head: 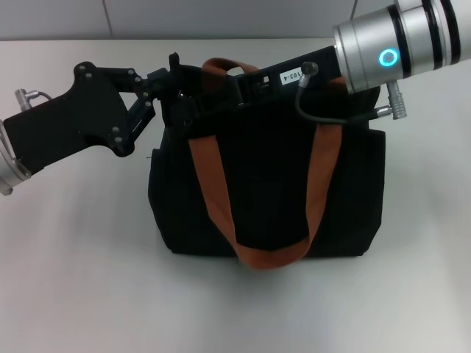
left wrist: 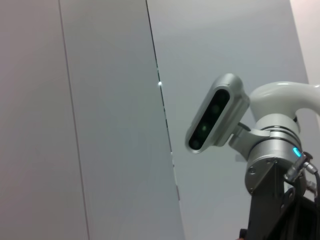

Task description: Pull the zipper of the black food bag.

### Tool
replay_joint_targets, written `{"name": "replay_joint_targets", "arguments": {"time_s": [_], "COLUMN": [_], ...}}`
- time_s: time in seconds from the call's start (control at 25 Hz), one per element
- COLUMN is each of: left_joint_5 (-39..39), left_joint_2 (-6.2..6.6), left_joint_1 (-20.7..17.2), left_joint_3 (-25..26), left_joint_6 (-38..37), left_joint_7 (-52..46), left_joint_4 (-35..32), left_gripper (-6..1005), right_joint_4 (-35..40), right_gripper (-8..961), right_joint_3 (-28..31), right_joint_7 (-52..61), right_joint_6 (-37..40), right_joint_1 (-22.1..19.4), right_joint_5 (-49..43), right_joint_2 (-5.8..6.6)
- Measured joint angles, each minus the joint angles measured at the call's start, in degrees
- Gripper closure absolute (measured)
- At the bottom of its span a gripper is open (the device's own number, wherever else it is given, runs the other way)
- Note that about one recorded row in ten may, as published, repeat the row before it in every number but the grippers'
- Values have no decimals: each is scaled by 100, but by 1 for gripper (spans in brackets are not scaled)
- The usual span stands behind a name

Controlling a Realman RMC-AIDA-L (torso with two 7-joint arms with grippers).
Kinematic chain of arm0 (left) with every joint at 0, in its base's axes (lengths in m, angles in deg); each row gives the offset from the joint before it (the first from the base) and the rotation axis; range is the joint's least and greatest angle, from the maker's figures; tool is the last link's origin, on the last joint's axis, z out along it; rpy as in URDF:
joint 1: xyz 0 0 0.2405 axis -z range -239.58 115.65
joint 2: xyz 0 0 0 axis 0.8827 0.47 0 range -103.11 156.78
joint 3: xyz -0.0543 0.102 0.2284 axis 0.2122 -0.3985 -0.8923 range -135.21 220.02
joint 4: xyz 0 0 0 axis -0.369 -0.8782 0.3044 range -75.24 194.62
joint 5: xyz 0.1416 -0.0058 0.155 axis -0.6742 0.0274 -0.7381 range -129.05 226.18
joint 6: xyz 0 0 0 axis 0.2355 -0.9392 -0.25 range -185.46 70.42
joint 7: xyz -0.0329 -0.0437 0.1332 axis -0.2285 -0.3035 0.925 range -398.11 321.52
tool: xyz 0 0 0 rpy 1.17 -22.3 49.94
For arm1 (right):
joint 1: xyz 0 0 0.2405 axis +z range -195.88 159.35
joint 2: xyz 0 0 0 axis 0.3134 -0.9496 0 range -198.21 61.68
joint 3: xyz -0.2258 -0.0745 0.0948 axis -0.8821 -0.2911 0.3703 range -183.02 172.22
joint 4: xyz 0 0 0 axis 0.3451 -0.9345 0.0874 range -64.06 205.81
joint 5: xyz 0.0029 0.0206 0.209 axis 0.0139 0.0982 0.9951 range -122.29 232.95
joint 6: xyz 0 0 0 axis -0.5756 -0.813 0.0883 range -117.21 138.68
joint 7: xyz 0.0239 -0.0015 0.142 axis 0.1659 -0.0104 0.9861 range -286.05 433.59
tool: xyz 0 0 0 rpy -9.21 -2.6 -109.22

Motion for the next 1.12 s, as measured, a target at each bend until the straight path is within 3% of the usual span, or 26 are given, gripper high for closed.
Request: {"name": "replay_joint_targets", "arguments": {"time_s": [0.68, 0.92, 1.12], "left_joint_5": [0, 7, 8], "left_joint_2": [-17, -12, -6], "left_joint_1": [28, -2, -37], "left_joint_3": [19, 49, 50], "left_joint_6": [-132, -15, 4], "left_joint_7": [-12, -12, -12], "left_joint_4": [0, 0, 0], "left_gripper": [957, 956, 956], "right_joint_4": [-75, -42, -6], "right_gripper": [621, 755, 776], "right_joint_3": [-141, -127, -90], "right_joint_7": [18, 28, 21], "right_joint_6": [-202, -180, -37], "right_joint_1": [104, 68, 50], "right_joint_5": [-3, -4, -4], "right_joint_2": [-3, -3, 6]}}
